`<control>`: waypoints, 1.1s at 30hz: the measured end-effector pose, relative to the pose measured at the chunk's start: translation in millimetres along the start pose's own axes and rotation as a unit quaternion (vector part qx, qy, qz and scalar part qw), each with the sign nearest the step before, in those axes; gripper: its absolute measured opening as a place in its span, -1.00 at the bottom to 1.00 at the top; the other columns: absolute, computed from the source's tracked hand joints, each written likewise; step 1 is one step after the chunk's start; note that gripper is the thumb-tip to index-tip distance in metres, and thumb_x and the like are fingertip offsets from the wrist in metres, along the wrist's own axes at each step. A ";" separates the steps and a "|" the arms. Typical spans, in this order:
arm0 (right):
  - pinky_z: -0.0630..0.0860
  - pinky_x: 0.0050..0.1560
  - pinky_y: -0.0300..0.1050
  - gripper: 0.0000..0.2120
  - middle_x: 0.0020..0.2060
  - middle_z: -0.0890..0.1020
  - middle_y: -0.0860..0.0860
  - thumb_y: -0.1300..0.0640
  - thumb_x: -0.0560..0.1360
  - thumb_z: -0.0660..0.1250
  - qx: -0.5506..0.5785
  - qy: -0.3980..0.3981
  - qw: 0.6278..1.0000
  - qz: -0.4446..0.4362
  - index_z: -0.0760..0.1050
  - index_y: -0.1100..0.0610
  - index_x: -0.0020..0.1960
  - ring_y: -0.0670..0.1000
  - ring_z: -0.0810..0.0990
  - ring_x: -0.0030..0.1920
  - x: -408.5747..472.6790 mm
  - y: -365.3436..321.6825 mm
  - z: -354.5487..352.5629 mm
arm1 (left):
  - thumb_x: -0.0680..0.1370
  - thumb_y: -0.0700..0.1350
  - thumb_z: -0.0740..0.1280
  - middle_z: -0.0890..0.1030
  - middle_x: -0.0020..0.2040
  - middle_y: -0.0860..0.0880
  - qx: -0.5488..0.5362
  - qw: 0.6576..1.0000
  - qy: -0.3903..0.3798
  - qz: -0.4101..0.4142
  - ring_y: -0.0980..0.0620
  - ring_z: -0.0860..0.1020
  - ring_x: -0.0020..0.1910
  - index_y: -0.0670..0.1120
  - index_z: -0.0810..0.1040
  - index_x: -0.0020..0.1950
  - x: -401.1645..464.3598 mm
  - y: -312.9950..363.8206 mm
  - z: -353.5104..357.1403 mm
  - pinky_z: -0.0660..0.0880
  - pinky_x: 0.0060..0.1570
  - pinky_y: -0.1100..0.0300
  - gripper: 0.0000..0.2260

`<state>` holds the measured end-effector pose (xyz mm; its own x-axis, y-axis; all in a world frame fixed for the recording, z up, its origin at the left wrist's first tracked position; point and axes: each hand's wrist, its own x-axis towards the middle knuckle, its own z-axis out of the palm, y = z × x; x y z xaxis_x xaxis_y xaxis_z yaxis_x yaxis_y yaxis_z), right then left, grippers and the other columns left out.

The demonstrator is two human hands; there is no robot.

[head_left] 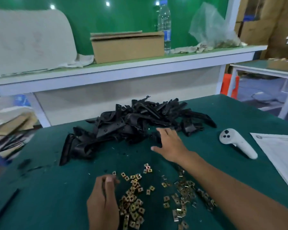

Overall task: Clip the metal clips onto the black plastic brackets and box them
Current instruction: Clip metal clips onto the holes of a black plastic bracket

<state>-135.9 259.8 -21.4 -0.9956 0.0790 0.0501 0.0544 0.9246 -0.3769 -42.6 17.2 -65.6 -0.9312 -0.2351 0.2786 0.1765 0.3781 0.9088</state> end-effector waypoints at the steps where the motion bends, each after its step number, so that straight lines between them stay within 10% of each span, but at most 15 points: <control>1: 0.27 0.44 0.09 -0.36 0.46 0.35 0.06 -0.16 0.60 0.34 -0.036 0.005 0.999 0.023 0.21 0.04 0.57 0.14 0.27 0.49 11.9 -0.3 5.7 | 0.53 0.24 0.04 0.65 -0.20 0.12 -0.010 1.000 0.008 0.002 0.26 0.57 -0.15 0.06 0.56 -0.12 1.3 -1.1 0.5 0.38 -0.19 0.34 -0.61; 5: 0.29 0.26 0.01 -0.70 0.27 0.54 -0.04 -0.03 0.69 0.22 -0.086 0.148 0.985 -0.027 0.46 -0.05 0.40 0.04 0.50 0.25 7.1 9.1 11.6 | 0.57 0.28 0.04 0.66 -0.21 0.24 -0.005 0.999 0.029 0.024 0.24 0.60 -0.19 0.08 0.55 -0.13 6.2 -5.0 2.1 0.39 -0.20 0.30 -0.60; 9: 0.47 0.13 -0.28 -0.79 0.02 0.61 -0.28 0.09 0.68 0.26 0.254 0.279 0.922 -0.084 0.54 -0.22 0.15 -0.17 0.58 0.07 -40.8 8.3 -9.7 | 0.57 0.29 0.05 0.63 -0.11 0.31 0.017 0.995 0.053 0.078 0.22 0.60 -0.15 0.20 0.53 -0.10 3.7 -4.8 1.5 0.47 -0.13 0.08 -0.68; 13: 0.49 -0.27 -0.19 -0.87 -0.33 0.58 0.00 0.01 0.61 0.31 0.600 0.080 0.794 -0.056 0.60 -0.04 0.10 -0.02 0.49 -0.34 -80.9 -11.9 -26.4 | 0.59 0.29 0.06 0.64 -0.05 0.25 -0.009 0.993 0.074 0.094 0.11 0.61 -0.05 0.30 0.53 -0.01 -2.4 -0.9 0.6 0.53 -0.06 -0.05 -0.73; 18: 0.39 -0.43 -0.21 -0.81 -0.33 0.56 0.10 -0.02 0.61 0.35 0.540 -0.156 0.827 -0.007 0.58 0.10 0.07 0.02 0.47 -0.45 -105.9 -32.4 -9.1 | 0.62 0.26 0.07 0.69 -0.02 0.07 -0.128 0.988 -0.004 0.084 0.12 0.63 0.01 0.20 0.62 0.07 -9.5 8.8 -3.3 0.51 0.01 0.25 -0.65; 21: 0.46 -0.42 -0.21 -0.89 -0.30 0.64 -0.05 -0.09 0.61 0.36 0.478 -0.151 0.864 -0.051 0.57 -0.11 -0.08 0.00 0.60 -0.43 -118.9 -42.3 8.3 | 0.51 0.42 0.22 0.69 0.06 0.08 -0.180 0.976 -0.122 0.025 0.13 0.66 0.04 0.17 0.61 0.19 -12.4 15.5 -6.4 0.56 -0.07 0.33 -0.55; 26: 0.57 -0.15 -0.18 -0.64 -0.04 0.72 -0.03 -0.31 0.61 0.19 0.482 -0.147 0.861 -0.067 0.60 -0.10 0.10 -0.03 0.71 -0.07 -111.8 -29.5 5.7 | 0.50 0.00 0.44 0.71 -0.10 -0.04 -0.232 0.965 -0.109 -0.052 0.01 0.68 -0.17 0.11 0.66 0.13 1.9 18.8 -10.6 0.58 -0.21 0.26 -0.79; 29: 0.41 0.27 -0.21 -0.64 0.22 0.54 -0.38 -0.30 0.59 0.22 0.224 -0.076 0.964 -0.126 0.47 -0.23 0.32 -0.34 0.45 0.25 -104.8 -5.2 8.8 | 0.65 -0.17 0.22 0.55 -0.29 -0.06 -0.439 0.876 -0.081 -0.182 0.04 0.49 -0.42 0.01 0.70 0.00 10.6 21.6 -14.1 0.49 -0.39 0.22 -0.75; 33: 0.18 0.29 -0.20 -0.59 0.24 0.36 -0.37 -0.37 0.54 0.24 0.037 -0.100 0.978 -0.177 0.44 -0.27 0.33 -0.24 0.25 0.31 -108.8 2.5 24.0 | 0.57 0.14 0.39 0.35 -0.21 0.01 -0.628 0.706 -0.208 -0.252 0.09 0.29 -0.33 -0.08 0.48 0.00 9.8 22.3 -21.2 0.35 -0.26 0.17 -0.71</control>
<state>-29.2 244.7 -50.0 -0.9463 -0.3232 0.0106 -0.2953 0.8504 -0.4355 -41.0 4.3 -36.0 -0.9437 0.3258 -0.0565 -0.3103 -0.8135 0.4918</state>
